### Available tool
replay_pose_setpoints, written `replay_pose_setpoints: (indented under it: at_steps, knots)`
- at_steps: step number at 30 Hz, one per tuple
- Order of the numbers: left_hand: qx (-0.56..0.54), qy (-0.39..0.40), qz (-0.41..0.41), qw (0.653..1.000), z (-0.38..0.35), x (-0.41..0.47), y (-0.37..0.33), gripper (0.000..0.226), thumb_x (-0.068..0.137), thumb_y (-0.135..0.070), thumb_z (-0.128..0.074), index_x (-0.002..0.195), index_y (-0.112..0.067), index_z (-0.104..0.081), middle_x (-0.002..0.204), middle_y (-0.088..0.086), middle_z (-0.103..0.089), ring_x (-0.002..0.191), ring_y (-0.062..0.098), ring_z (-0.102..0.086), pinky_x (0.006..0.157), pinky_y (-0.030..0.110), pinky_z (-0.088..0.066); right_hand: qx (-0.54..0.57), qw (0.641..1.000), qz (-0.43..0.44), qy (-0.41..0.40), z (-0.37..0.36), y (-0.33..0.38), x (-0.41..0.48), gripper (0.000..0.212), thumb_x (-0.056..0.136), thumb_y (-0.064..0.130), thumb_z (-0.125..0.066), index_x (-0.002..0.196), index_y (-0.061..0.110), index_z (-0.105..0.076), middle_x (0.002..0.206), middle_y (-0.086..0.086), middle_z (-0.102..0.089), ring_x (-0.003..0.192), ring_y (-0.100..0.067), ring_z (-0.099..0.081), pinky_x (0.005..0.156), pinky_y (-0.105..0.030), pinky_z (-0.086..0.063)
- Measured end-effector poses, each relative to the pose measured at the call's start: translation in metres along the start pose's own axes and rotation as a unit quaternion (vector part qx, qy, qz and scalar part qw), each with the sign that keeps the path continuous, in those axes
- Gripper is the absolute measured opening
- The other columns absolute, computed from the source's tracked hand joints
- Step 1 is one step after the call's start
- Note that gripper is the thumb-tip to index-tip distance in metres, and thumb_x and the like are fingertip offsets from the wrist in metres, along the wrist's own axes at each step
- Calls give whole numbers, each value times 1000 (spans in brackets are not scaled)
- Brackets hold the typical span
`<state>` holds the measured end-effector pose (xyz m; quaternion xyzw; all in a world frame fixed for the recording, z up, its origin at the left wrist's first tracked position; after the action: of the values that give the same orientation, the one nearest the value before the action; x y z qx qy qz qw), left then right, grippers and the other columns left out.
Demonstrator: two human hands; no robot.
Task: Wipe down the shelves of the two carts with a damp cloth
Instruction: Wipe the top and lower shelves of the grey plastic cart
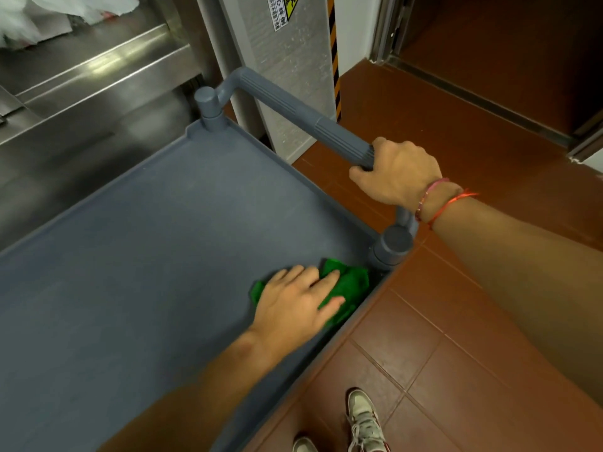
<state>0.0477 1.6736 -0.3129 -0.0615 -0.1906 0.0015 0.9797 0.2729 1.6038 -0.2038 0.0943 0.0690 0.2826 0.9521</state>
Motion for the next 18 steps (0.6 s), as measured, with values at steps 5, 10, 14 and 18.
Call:
replay_pose_setpoints:
  at_steps: [5,10,14,18]
  knots:
    - [62,-29,153,986,-12,52,61,43,90,-43,-51,109,-12,-74,75,12,-63,64,34,-62,54,36,-51,-5,996,87,-11,4,20,21,41,94,45,-52,119,13,-49,92,-9,-57,74,-31,-52,65,-38,-43]
    - [56,-21,208,976,-13,63,65,43,89,-41,-54,107,-9,-75,76,12,-67,63,32,-65,53,35,-52,-8,995,104,1,-3,20,26,38,100,45,-46,119,14,-43,88,-8,-54,73,-31,-51,63,-40,-40]
    - [13,-19,153,988,-13,48,12,40,87,-45,-55,104,-15,-76,78,7,-67,63,29,-64,54,33,-53,3,995,103,11,-2,19,25,34,100,44,-45,115,14,-42,87,-7,-54,72,-30,-49,63,-38,-38]
    - [-20,-13,78,997,-19,39,-31,30,86,-41,-63,98,-18,-78,77,-1,-65,68,20,-61,59,31,-45,8,994,104,9,-1,19,24,32,101,43,-44,115,14,-41,82,-6,-52,68,-28,-48,59,-36,-36]
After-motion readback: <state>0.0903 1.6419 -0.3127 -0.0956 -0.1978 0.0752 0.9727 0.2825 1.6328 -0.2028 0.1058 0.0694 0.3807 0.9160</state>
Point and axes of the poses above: each hand's wrist, its own x-axis towards the middle knuckle, its own z-axis out of the back of the hand, y = z × x, the point moved 2 cm from there along x, towards the middle knuckle
